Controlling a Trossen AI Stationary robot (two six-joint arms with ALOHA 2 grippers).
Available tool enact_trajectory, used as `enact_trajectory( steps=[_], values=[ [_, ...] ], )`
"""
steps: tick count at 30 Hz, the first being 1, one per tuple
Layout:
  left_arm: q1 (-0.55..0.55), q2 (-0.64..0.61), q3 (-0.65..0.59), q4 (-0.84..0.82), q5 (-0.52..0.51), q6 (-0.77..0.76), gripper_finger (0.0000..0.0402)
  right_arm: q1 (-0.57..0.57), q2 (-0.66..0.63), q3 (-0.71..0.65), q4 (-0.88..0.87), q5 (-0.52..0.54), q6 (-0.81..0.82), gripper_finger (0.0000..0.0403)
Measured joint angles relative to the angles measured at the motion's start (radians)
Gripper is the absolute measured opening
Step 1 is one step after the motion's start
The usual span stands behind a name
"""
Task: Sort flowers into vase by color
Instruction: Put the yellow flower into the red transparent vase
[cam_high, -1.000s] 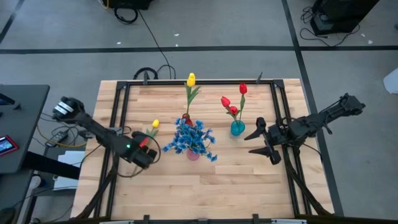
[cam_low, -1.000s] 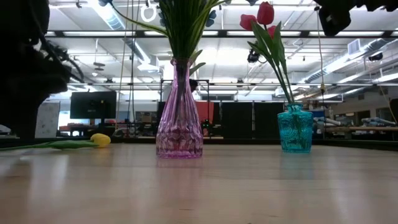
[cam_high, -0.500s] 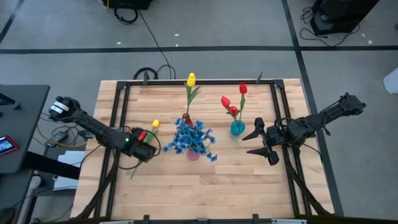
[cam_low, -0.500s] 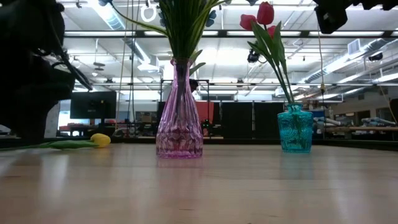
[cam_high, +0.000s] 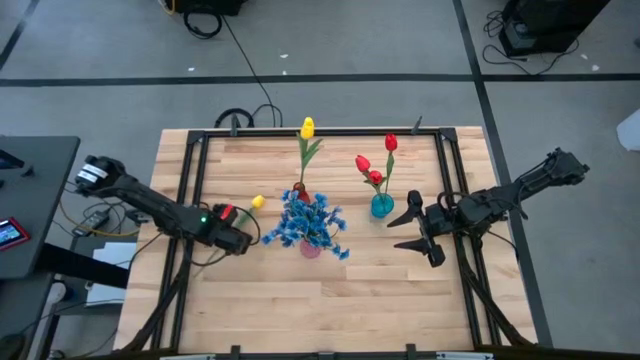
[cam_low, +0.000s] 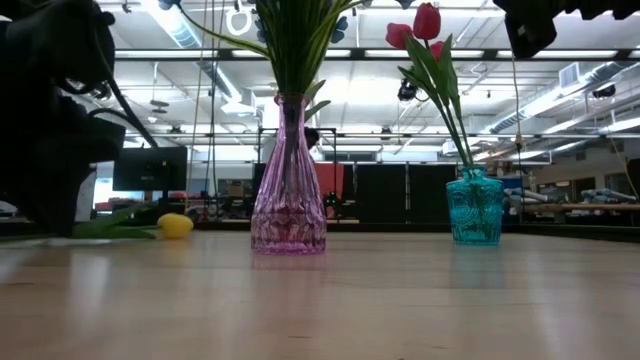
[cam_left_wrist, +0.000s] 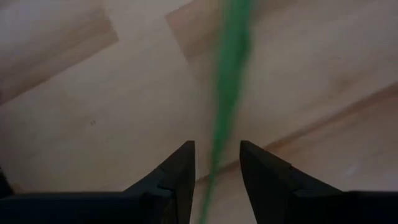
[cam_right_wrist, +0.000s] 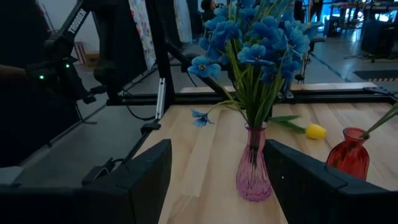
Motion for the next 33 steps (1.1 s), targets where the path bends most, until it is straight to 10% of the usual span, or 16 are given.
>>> enact_trajectory(
  steps=[15,26,33],
  values=[
    [0.025,-0.009,-0.04,0.028,0.011,0.039,0.0128,0.0,0.0,0.0,0.017,0.002,-0.001,0.0265],
    [0.032,-0.008,-0.033,0.045,0.003,0.147,0.0016,0.001,0.007,0.0,-0.057,-0.117,0.139,0.0265],
    [0.032,-0.012,-0.033,0.032,-0.034,0.179,0.0023,0.001,0.009,0.0,-0.046,-0.119,0.136,0.0265]
  ],
)
